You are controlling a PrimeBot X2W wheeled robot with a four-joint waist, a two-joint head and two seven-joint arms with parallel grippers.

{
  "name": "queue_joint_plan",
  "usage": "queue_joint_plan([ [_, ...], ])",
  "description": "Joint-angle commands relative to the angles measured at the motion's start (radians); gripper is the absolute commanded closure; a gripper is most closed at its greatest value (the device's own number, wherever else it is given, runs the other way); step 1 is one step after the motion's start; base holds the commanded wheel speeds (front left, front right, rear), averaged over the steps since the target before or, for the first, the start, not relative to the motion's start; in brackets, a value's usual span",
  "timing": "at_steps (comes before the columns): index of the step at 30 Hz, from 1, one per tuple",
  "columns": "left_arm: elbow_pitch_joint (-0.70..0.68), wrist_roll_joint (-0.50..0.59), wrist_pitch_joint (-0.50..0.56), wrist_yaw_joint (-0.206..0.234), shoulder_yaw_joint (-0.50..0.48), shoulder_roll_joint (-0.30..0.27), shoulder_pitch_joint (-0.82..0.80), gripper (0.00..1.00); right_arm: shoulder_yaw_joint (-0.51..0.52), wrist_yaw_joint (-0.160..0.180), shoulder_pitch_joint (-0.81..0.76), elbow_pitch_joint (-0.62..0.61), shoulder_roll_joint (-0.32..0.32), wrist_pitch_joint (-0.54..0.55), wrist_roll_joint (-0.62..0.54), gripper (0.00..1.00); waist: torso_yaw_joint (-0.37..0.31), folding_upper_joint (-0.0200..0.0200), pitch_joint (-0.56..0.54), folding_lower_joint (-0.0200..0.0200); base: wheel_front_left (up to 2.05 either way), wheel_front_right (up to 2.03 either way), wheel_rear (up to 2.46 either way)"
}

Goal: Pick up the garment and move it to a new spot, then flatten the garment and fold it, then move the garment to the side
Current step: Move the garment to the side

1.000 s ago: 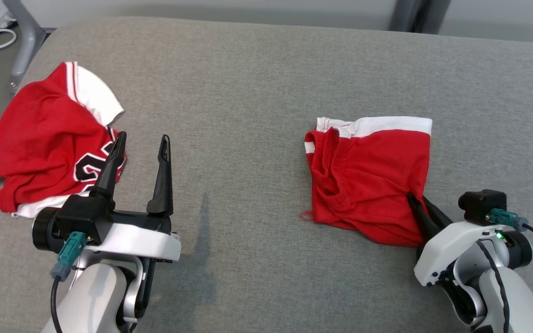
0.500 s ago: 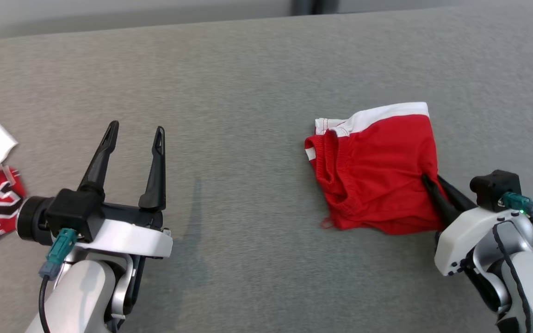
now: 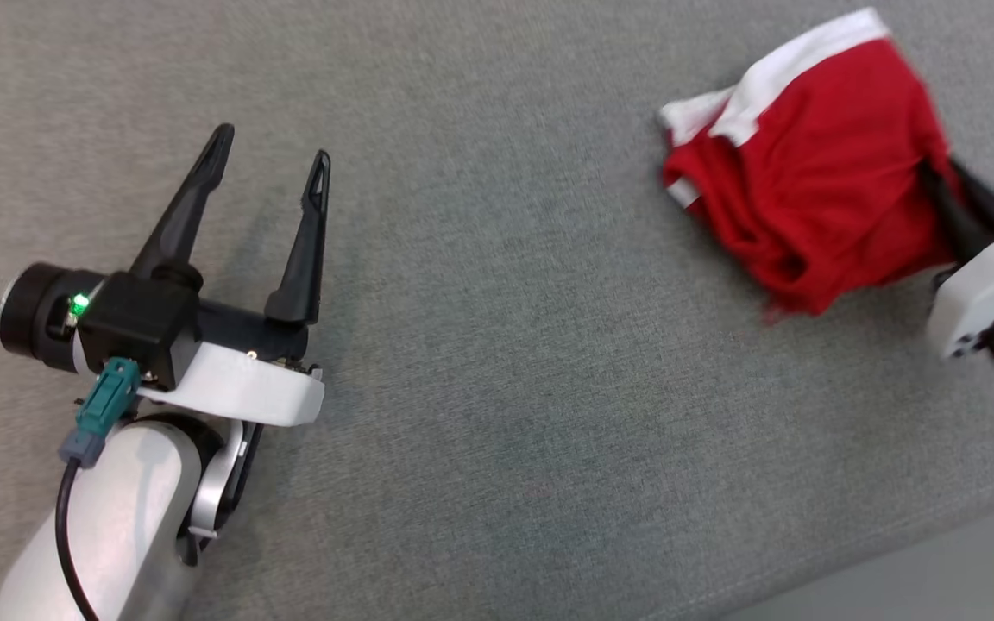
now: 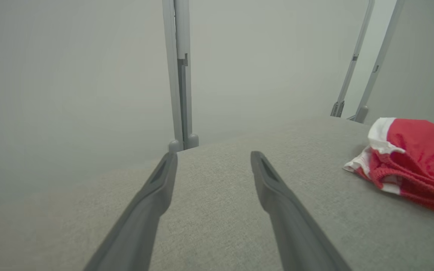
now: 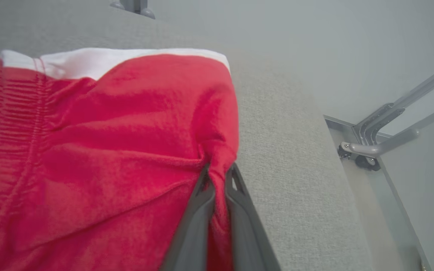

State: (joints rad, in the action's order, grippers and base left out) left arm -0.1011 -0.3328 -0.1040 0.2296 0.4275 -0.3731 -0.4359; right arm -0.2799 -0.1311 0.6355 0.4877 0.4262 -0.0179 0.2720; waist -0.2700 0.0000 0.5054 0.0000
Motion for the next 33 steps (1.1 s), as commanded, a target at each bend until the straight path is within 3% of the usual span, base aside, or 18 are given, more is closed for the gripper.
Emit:
queue_joint_plan([
  [1, -0.005, 0.009, 0.001, -0.004, -0.002, -0.01, -0.019, 0.0, 0.001, 0.001, 0.023, 0.013, 0.015, -0.015, -0.001, 1.0, -0.045, 0.0, 0.066, 0.0, 0.0, 0.0, 0.0],
  [7, -0.046, 0.036, 0.031, -0.009, 0.012, -0.026, -0.065, 0.0, 0.038, 0.001, 0.153, 0.185, 0.093, -0.079, 0.019, 1.0, -0.051, 0.0, 0.133, 0.0, 0.0, 0.0, 0.0],
  [13, -0.072, 0.047, 0.044, -0.008, 0.018, -0.037, -0.084, 0.0, 0.082, 0.001, 0.239, 0.343, 0.106, -0.148, 0.018, 1.0, -0.044, 0.0, 0.165, 0.0, 0.0, 0.0, 0.0],
  [15, -0.075, 0.05, 0.046, -0.004, 0.019, -0.038, -0.088, 0.0, 0.086, 0.001, 0.265, 0.384, 0.095, -0.169, 0.01, 0.51, -0.042, 0.0, 0.169, 0.0, 0.0, 0.0, 0.0],
  [16, -0.075, 0.05, 0.046, -0.003, 0.019, -0.039, -0.088, 0.0, 0.094, 0.001, 0.276, 0.41, 0.092, -0.173, 0.007, 0.0, -0.042, 0.0, 0.17, 0.0, 0.0, 0.0, 0.0],
  [23, -0.069, 0.042, 0.04, 0.003, 0.021, -0.035, -0.079, 0.0, 0.152, 0.001, 0.309, 0.529, 0.068, -0.23, -0.008, 0.0, -0.034, 0.0, 0.148, 0.0, 0.0, 0.0, 0.0],
  [26, -0.057, 0.033, 0.03, 0.009, 0.018, -0.031, -0.062, 0.0, 0.195, 0.001, 0.3, 0.526, 0.047, -0.245, 0.004, 0.0, -0.031, 0.0, 0.121, 0.0, 0.0, 0.0, 0.0],
  [33, -0.024, 0.0, -0.015, 0.032, -0.003, -0.015, -0.005, 0.0, 0.337, 0.001, 0.173, 0.297, -0.048, -0.248, -0.007, 0.0, -0.011, 0.0, 0.021, 0.0, 0.0, 0.0, 0.0],
])
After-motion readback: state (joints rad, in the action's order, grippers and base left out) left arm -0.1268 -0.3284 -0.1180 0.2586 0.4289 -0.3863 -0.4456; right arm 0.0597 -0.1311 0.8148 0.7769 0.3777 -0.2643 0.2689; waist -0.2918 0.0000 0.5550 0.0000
